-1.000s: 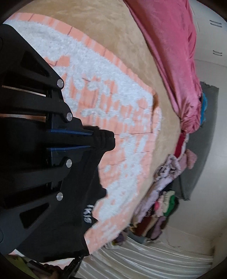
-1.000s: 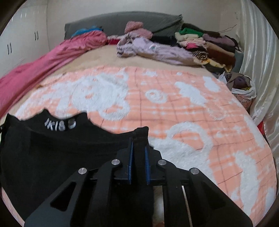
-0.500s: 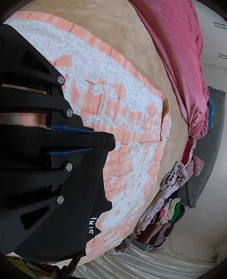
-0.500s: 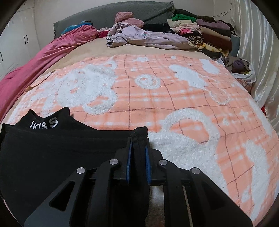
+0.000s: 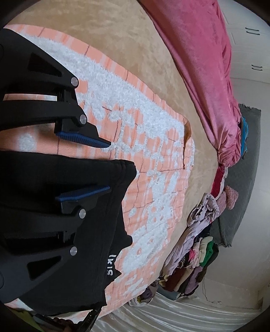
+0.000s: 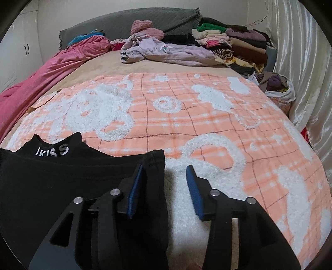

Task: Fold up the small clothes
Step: 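Press the folded sweatshirt flat with both open tools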

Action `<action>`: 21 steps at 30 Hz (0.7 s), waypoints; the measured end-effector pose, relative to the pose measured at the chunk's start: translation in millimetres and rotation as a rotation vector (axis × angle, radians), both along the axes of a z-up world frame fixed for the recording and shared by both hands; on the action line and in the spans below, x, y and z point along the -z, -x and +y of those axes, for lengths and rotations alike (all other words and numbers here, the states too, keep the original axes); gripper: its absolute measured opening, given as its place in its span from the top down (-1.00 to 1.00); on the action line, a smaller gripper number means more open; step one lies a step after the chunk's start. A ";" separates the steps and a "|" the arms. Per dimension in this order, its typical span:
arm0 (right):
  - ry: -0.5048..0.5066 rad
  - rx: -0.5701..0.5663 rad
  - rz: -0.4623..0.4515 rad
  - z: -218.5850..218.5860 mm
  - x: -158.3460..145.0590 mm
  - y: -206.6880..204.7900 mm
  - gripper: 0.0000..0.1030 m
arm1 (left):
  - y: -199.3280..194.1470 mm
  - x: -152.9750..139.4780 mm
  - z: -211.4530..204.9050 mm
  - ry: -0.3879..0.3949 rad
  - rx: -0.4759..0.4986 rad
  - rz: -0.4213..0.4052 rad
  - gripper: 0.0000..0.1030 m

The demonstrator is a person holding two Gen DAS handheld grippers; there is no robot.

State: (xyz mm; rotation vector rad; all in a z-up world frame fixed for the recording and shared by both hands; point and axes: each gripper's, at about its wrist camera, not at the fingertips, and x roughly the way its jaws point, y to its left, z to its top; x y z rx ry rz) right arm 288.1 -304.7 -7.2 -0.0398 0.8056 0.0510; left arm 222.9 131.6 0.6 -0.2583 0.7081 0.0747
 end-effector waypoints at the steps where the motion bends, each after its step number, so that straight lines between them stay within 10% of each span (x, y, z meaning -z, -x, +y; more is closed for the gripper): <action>1: -0.003 -0.002 -0.005 -0.2 -1.5 2.8 0.13 | 2.5 -2.1 -0.6 -0.005 -0.001 -0.005 0.34; 21: -0.020 -0.052 -0.064 -2.2 -24.3 56.2 -0.21 | 39.4 -21.7 -13.0 -0.005 0.013 -0.063 -0.12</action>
